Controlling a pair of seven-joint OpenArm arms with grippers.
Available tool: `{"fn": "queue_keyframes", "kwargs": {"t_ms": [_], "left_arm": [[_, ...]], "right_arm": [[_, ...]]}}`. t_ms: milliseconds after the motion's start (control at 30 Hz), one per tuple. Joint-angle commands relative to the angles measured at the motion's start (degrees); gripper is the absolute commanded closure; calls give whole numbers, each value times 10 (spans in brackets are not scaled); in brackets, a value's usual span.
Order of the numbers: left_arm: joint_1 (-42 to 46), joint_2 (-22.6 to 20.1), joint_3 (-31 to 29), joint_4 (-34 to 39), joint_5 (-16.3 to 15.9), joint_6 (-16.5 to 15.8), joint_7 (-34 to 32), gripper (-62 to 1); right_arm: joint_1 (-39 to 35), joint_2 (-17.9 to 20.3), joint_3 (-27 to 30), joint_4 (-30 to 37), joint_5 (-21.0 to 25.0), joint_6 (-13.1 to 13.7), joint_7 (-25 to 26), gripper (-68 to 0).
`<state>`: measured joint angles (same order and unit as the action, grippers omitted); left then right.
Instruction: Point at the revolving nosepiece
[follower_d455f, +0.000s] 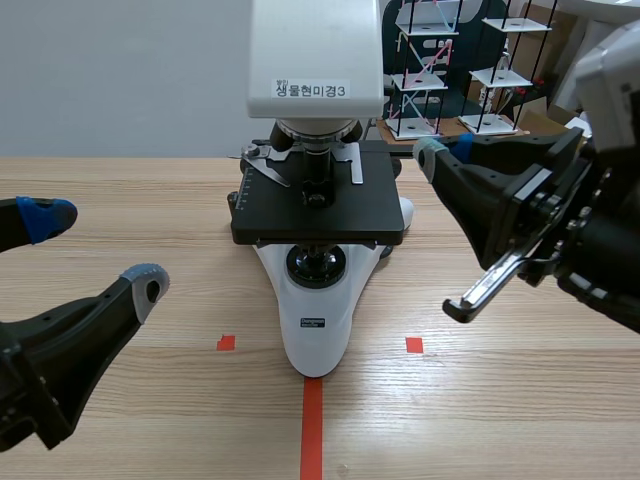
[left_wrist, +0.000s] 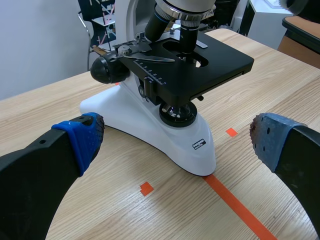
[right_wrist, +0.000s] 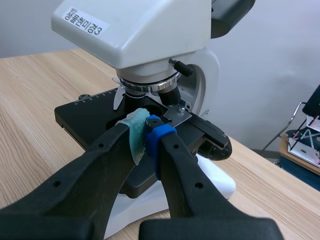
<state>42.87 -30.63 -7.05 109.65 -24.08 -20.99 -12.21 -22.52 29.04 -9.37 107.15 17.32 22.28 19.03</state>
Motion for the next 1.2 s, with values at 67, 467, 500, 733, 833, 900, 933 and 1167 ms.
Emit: {"fn": "queue_keyframes", "kwargs": {"t_ms": [67,467,500,733,833,900,933,1167], "left_arm": [[1,1,0,7,-4,3,-8,-615],[1,1,0,7,-4,3,-8,-615],[1,1,0,7,-4,3,-8,-615],[1,1,0,7,-4,3,-8,-615],[1,1,0,7,-4,3,-8,-615],[1,1,0,7,-4,3,-8,-615],[1,1,0,7,-4,3,-8,-615],[1,1,0,7,-4,3,-8,-615]], "right_arm": [[32,1,-13,-36,6,-4,9,-17],[75,1,-23,-61,6,-3,30,-17],[75,1,-23,-61,6,-3,32,-17],[75,1,-23,-61,-7,-3,32,-17],[75,1,-23,-61,-7,-3,32,-17],[75,1,-23,-61,-7,-3,32,-17],[75,1,-23,-61,-7,-3,32,-17],[75,1,-23,-61,-7,-3,32,-17]]}}
